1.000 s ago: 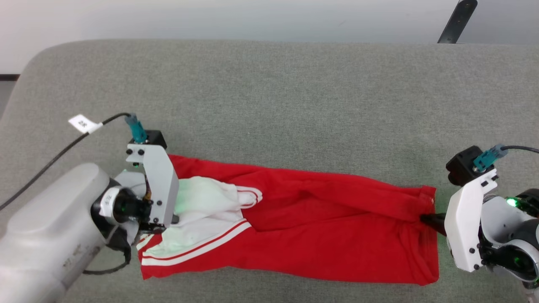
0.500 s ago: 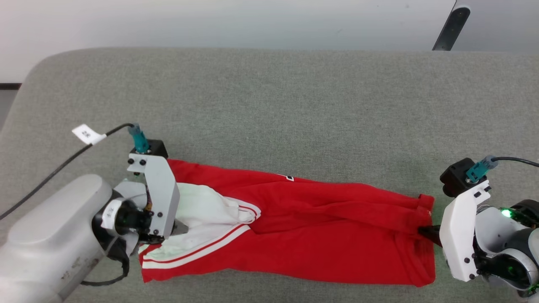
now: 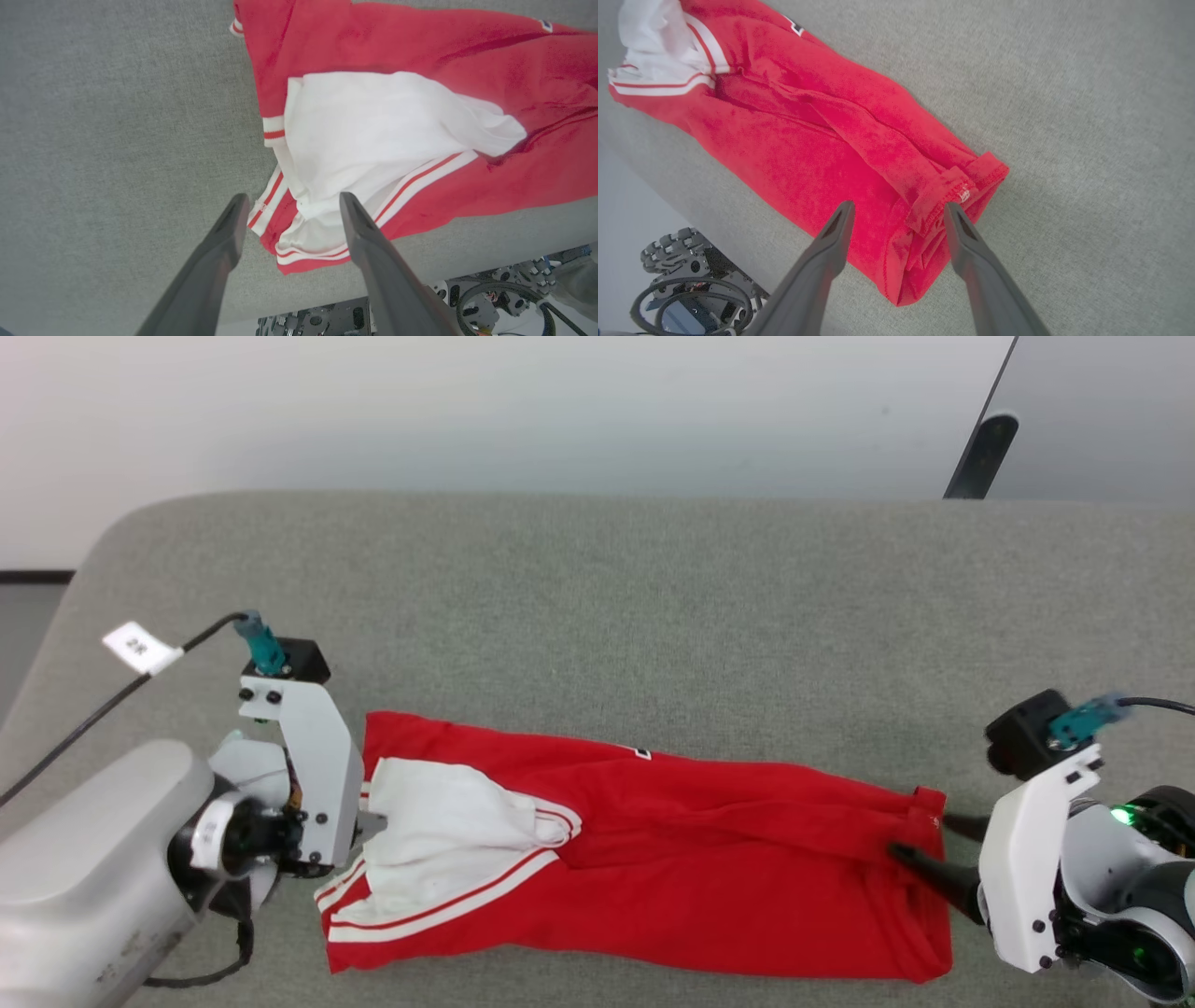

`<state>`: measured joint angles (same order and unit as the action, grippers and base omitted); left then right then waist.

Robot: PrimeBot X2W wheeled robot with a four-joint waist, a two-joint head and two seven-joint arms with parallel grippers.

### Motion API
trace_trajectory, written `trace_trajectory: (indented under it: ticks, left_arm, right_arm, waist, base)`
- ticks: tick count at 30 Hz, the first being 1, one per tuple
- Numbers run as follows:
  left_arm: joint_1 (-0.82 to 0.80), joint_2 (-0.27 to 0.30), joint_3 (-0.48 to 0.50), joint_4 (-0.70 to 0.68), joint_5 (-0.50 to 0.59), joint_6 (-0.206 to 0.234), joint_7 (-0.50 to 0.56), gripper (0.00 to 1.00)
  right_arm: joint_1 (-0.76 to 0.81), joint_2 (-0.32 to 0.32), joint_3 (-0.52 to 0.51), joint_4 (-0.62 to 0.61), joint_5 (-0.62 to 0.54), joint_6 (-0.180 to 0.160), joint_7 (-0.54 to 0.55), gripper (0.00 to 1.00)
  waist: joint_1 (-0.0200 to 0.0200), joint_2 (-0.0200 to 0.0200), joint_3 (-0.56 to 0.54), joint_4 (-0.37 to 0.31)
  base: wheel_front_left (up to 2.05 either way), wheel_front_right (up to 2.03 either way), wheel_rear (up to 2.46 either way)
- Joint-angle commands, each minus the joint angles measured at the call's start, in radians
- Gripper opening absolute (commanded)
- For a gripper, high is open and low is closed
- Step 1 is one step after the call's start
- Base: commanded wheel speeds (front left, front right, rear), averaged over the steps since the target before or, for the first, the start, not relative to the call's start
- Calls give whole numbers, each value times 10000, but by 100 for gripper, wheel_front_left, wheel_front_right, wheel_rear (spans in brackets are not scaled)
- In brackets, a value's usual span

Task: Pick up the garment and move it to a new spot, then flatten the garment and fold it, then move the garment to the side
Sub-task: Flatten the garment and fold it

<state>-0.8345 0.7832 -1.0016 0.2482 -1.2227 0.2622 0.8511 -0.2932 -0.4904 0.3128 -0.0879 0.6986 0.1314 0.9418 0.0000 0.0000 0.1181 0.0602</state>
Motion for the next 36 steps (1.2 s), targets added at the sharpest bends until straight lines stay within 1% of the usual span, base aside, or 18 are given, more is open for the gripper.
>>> trace_trajectory:
  ticks: [1,4,5,10,12,17,20,23,26,29,32,36]
  left_arm:
    - [179,26,61,-57,105,-119,-226,100]
    - [425,37,271,-83,157,-311,-1049,100]
    - [498,48,285,-101,227,-439,-1306,100]
    - [960,-13,607,-48,414,-870,-2915,100]
    - [1164,-87,753,-4,507,-1042,-3674,100]
    - [1725,-194,1007,116,941,-1481,-5670,100]
    - [2055,-238,1081,220,1288,-1726,-6847,100]
    - [2337,-264,1140,388,1712,-1980,-8110,100]
    - [2642,-374,1282,607,1942,-2119,-9253,100]
    - [2996,-396,1344,886,2206,-2194,-10283,100]
    - [3292,-450,1518,1186,2443,-2226,-10890,100]
    - [3732,-610,1982,1510,2662,-2120,-11121,100]
  right_arm:
    - [165,26,-94,-105,-106,-7,-213,100]
    - [330,148,-290,-329,-324,-7,-1148,100]
    - [371,143,-262,-419,-467,-7,-1509,100]
    - [672,343,-318,-366,-1122,-7,-3554,100]
    - [743,373,-155,-366,-1418,-6,-4486,100]
    - [1069,542,-247,158,-2246,-8,-6715,100]
    - [1280,709,-486,498,-2583,-8,-7691,100]
    - [1522,827,-682,829,-2737,-8,-8341,100]
    - [1796,919,-924,1175,-2814,-8,-8623,100]
    - [2063,1027,-1228,1543,-2634,-8,-8412,100]
    - [2240,1141,-1549,1925,-2369,-8,-7841,100]
    - [2243,1200,-1757,2295,-2141,-8,-6710,100]
  waist:
    - [0,0,-182,-26]
    - [0,0,-353,-50]
    - [0,0,-408,-63]
    - [0,0,-682,-122]
    - [0,0,-783,-151]
    - [0,0,-1081,-255]
    - [0,0,-1209,-287]
    - [0,0,-1312,-286]
    - [0,0,-1403,-267]
    - [0,0,-1472,-245]
    - [0,0,-1508,-204]
    - [0,0,-1511,-92]
  base:
    - [0,0,0]
    - [0,0,0]
    - [0,0,0]
    - [0,0,0]
    - [0,0,0]
    - [0,0,0]
    - [0,0,0]
    - [0,0,0]
    - [0,0,0]
    - [0,0,0]
    - [0,0,0]
    - [0,0,0]
